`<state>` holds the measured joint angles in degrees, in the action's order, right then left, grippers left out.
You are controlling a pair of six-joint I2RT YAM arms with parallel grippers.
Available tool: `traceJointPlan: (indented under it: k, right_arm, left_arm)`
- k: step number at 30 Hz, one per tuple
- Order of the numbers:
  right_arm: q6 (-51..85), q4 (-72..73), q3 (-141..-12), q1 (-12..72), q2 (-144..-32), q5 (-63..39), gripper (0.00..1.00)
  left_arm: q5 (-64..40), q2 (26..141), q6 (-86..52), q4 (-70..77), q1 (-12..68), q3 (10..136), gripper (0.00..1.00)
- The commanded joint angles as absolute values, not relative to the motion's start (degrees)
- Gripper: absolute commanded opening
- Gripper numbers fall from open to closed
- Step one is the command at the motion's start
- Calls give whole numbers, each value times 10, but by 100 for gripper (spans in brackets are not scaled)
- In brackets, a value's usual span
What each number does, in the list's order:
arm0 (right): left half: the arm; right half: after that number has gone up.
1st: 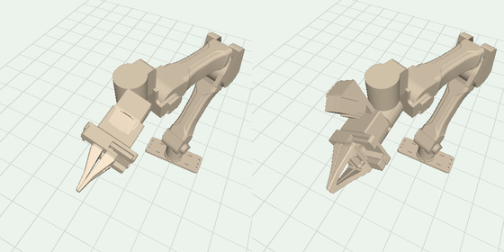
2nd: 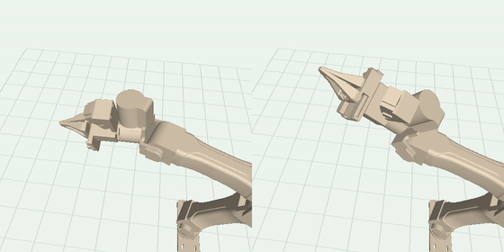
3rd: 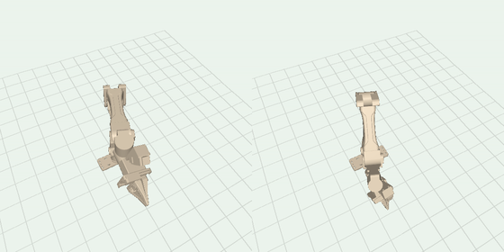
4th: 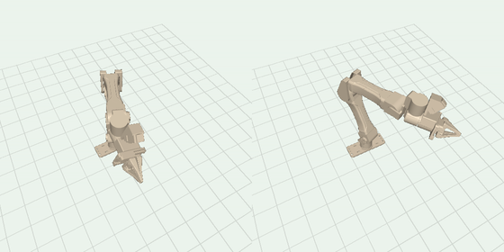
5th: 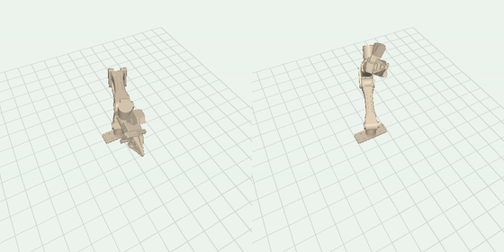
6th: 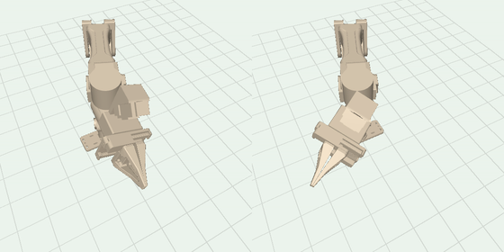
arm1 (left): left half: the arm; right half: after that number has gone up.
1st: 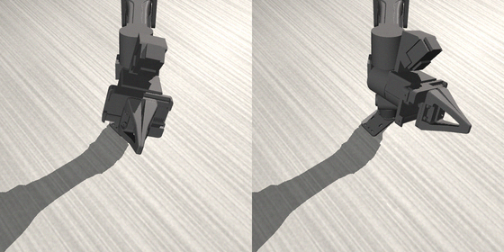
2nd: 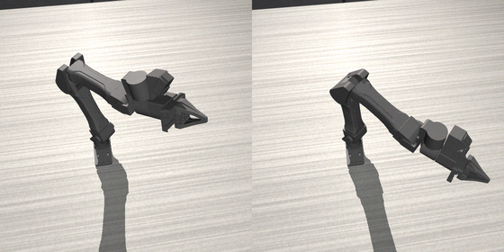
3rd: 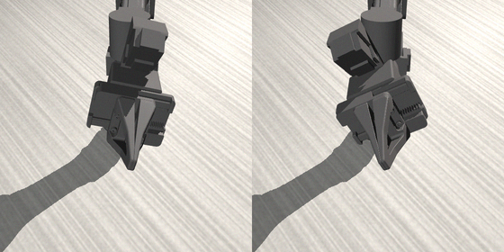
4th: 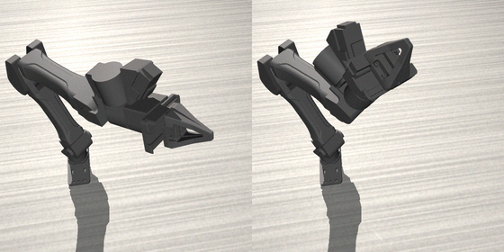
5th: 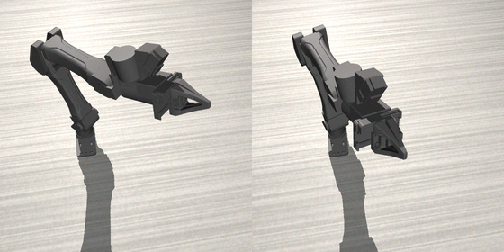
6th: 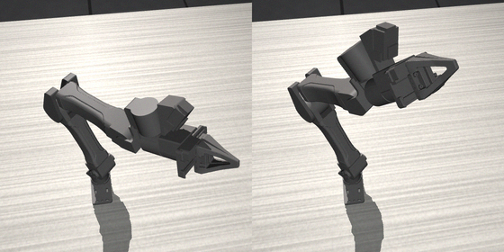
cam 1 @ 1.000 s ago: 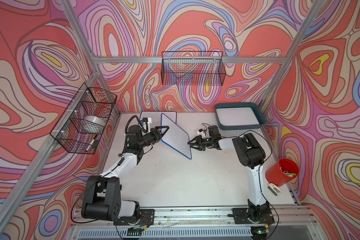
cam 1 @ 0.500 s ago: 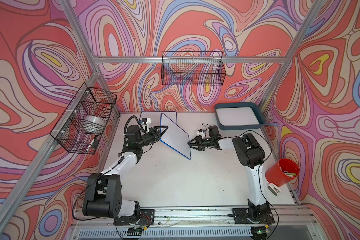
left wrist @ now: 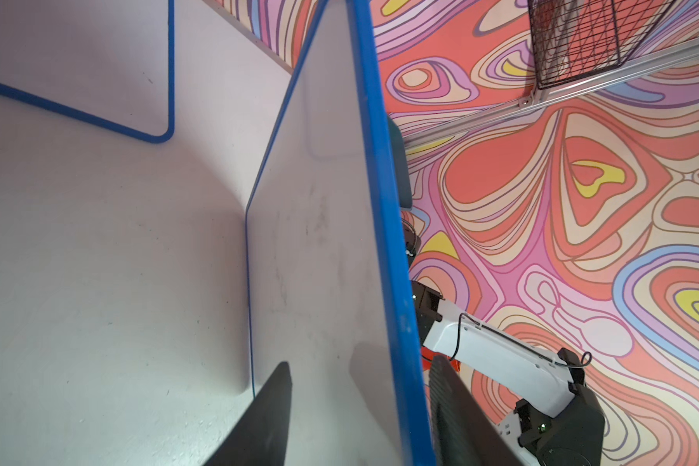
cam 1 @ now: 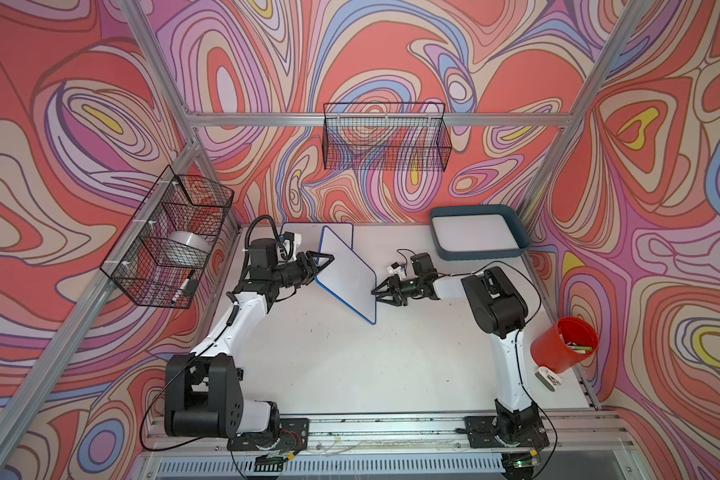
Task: Put the whiteboard into the storage box
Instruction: Pick up the whiteboard at the center of the board.
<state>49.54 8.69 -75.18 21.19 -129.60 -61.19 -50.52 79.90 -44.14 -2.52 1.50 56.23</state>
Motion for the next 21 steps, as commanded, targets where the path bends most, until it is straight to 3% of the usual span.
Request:
traceJointPlan:
  k: [1, 21]
  right_arm:
    - [479, 62, -765, 229, -1308, -656, 46]
    - [480, 61, -778, 229, -1323, -658, 46]
  left_arm:
    - [-510, 802, -394, -119, 12, 575, 51]
    - [-546, 795, -382, -157, -12, 623, 53]
